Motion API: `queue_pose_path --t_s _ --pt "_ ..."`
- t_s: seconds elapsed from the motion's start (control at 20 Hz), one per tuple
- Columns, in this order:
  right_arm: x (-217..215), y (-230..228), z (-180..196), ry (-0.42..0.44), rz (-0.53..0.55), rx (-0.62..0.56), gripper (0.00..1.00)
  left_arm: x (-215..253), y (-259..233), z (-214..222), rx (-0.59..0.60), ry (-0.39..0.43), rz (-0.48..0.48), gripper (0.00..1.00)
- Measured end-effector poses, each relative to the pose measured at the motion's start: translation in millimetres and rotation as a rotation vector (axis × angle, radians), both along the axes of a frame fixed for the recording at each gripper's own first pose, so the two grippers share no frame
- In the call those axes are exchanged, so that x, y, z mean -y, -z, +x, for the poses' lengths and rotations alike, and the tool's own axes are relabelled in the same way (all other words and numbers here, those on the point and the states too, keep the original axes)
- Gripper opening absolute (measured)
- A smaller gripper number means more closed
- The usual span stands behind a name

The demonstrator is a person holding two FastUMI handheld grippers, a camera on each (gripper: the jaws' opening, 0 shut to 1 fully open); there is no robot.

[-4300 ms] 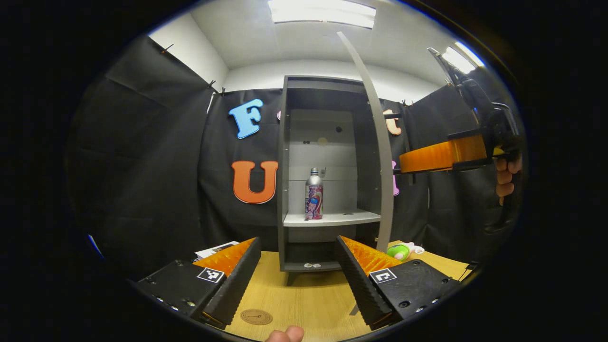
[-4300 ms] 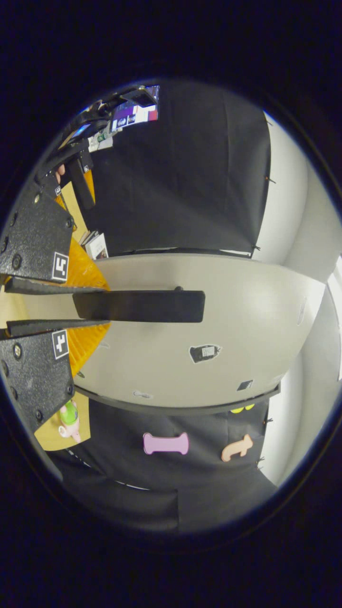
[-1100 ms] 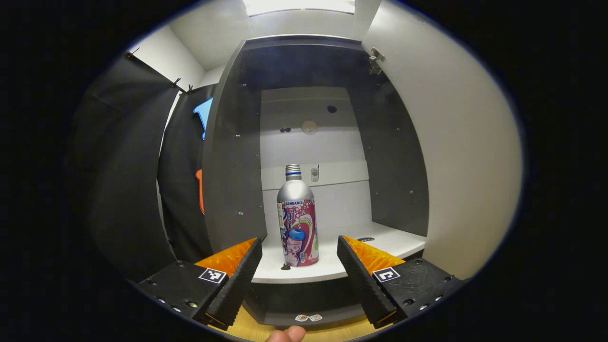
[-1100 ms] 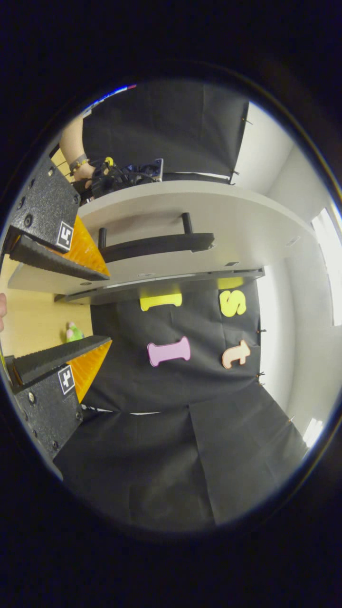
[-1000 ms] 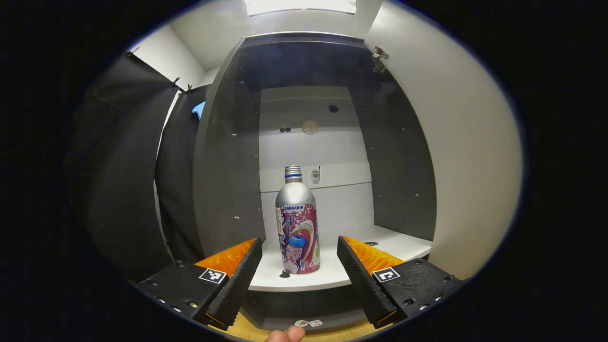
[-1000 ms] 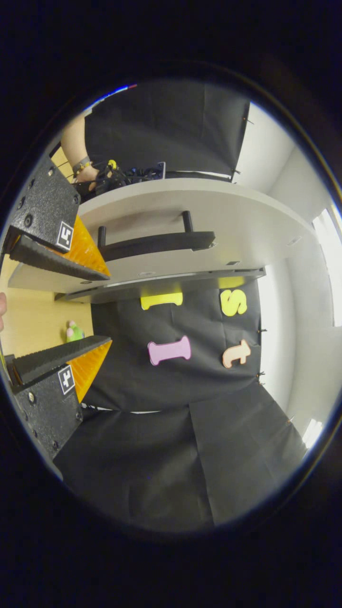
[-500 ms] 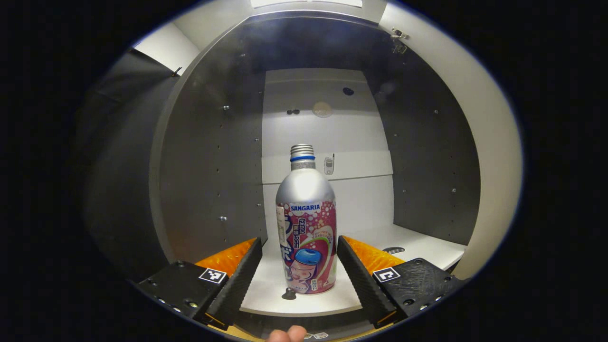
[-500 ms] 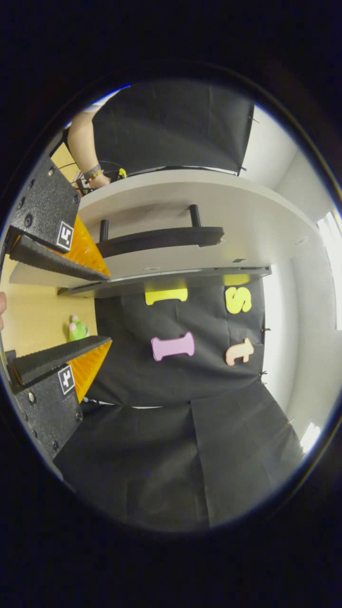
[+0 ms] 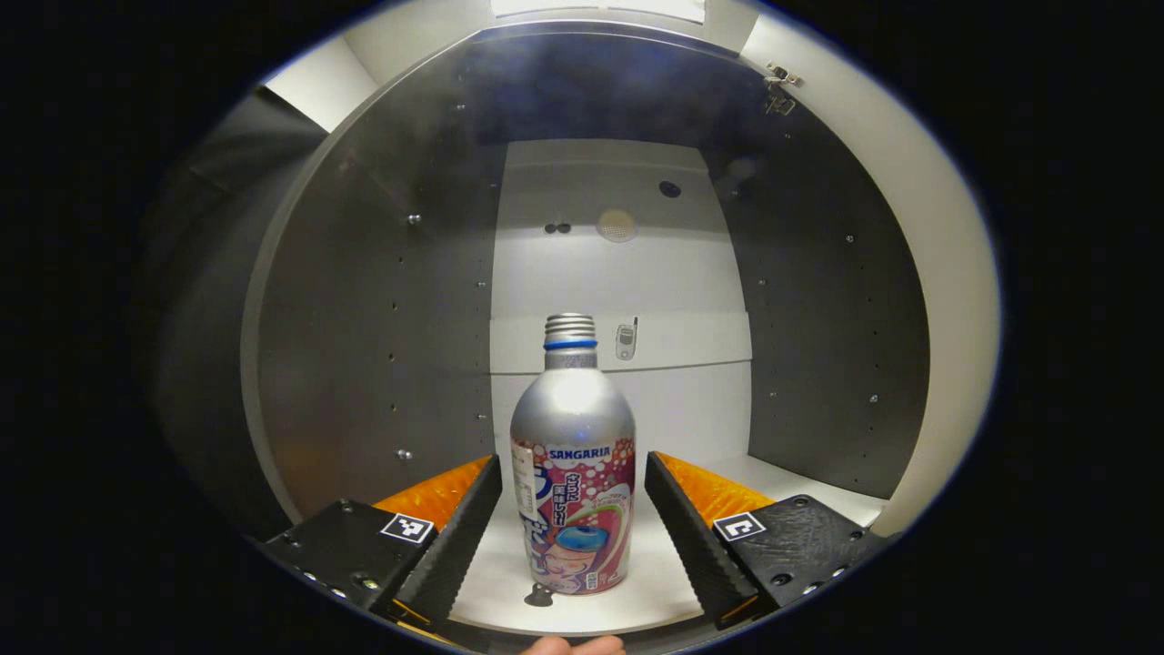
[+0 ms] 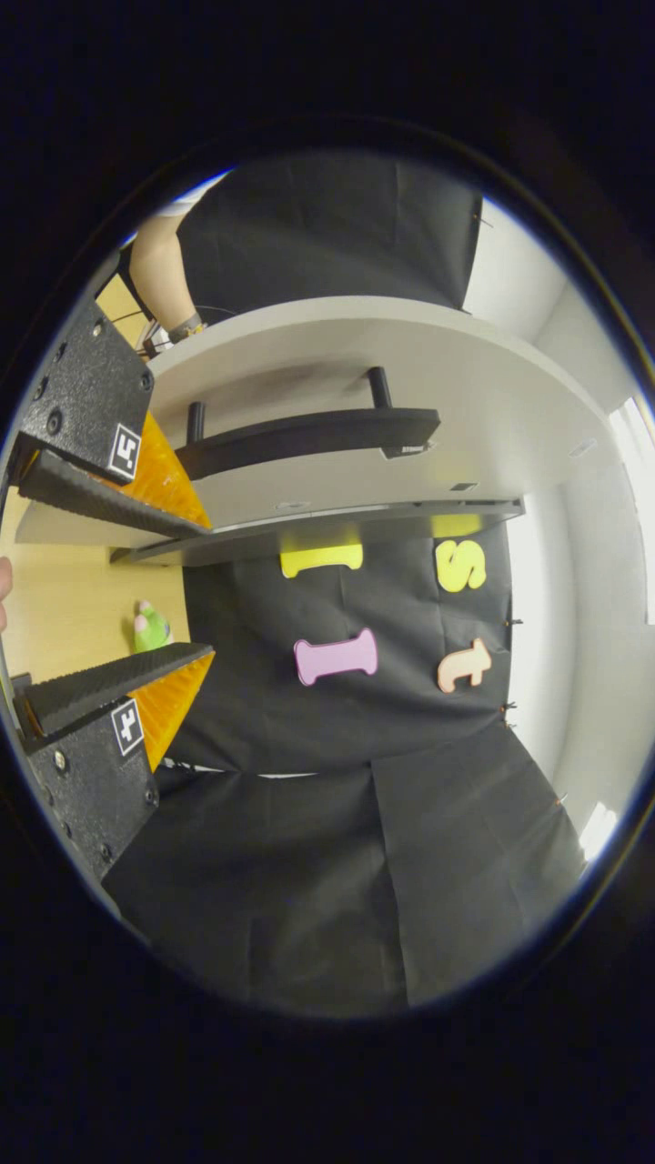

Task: Open the cabinet door with the right hand, grasp the bottle in the cabinet with the left hand and place it on the coaster, then close the cabinet door with the right hand.

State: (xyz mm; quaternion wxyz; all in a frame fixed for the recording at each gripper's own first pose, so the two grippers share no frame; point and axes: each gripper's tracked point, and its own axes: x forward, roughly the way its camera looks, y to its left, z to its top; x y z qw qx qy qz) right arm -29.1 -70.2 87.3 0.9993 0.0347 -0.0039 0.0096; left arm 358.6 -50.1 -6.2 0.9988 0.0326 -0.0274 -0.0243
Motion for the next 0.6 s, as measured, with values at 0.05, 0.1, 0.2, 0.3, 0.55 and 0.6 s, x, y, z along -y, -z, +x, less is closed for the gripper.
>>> queue_pose_path --t_s 0.05,0.1,0.2,0.3,0.55,0.6 --pt "0.0 0.3 0.1 0.0 0.002 0.001 0.69 0.3 -0.9 0.1 -0.002 0.001 -0.001 0.78" --pt "0.4 0.2 0.6 0.001 0.005 0.001 0.74 0.8 -1.0 -0.8 -0.004 0.006 -0.001 0.82" --pt "0.0 0.1 0.4 0.003 0.006 0.002 0.74 -0.6 -0.6 -2.0 -0.01 0.012 -0.012 0.78" --pt "0.4 0.0 0.5 0.006 0.003 0.003 0.74 -2.8 -4.6 -10.4 -0.016 0.012 -0.018 0.78" --pt "0.5 -0.5 -0.4 0.014 -0.011 0.011 0.69 -12.2 -40.0 -59.9 0.065 0.033 -0.043 0.77" --pt "0.6 -1.0 -0.1 0.013 -0.01 0.014 0.69 -14.2 -43.4 -72.1 0.077 0.043 -0.046 0.77"
